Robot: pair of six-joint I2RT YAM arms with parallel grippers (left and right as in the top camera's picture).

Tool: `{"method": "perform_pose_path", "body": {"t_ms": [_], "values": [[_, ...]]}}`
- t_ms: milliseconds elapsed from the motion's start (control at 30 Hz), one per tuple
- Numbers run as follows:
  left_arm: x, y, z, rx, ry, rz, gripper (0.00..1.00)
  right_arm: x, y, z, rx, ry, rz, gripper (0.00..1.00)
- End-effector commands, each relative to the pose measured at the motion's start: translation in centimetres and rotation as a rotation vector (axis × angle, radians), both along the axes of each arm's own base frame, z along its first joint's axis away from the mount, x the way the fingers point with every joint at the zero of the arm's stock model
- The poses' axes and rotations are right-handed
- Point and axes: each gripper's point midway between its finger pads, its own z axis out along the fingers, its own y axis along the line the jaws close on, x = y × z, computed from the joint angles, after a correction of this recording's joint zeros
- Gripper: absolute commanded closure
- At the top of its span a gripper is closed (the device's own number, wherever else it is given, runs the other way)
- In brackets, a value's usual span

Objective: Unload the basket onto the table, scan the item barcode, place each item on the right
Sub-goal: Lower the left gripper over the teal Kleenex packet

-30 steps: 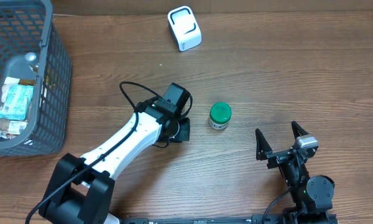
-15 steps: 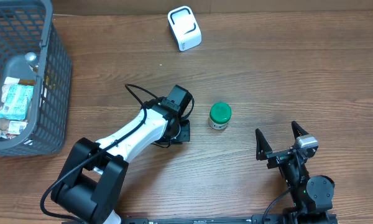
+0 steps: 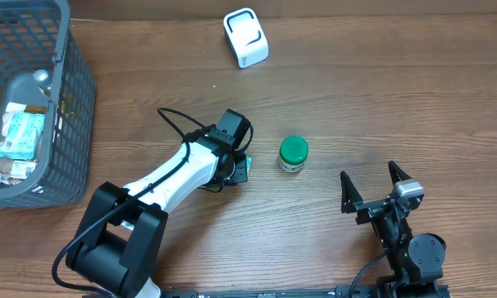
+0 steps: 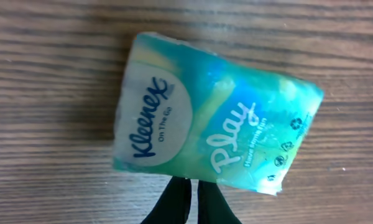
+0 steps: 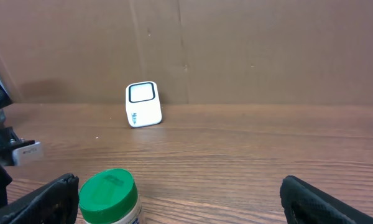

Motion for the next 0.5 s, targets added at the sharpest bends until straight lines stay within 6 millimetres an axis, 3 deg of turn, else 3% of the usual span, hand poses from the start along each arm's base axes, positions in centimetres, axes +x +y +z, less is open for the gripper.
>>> {"method": "perform_pose_path", "body": {"t_ms": [0,300,467], "values": [[0.5,1.4,-0.8,0.075,-0.025,0.018,0.96,0.1,-0.3,-0.2,-0.001,-0.002,-0.013,0.00],[4.0,4.1,0.2,0.217,-0.192,0.067,0.96,0.1,-0.3,-0.2,-0.001,-0.002,-0.013,0.00],[6.7,4.3,1.4,0.188,-0.267,0.079,0.92,0.1,-0.3,-0.2,-0.001,-0.002,-0.013,0.00]]}}
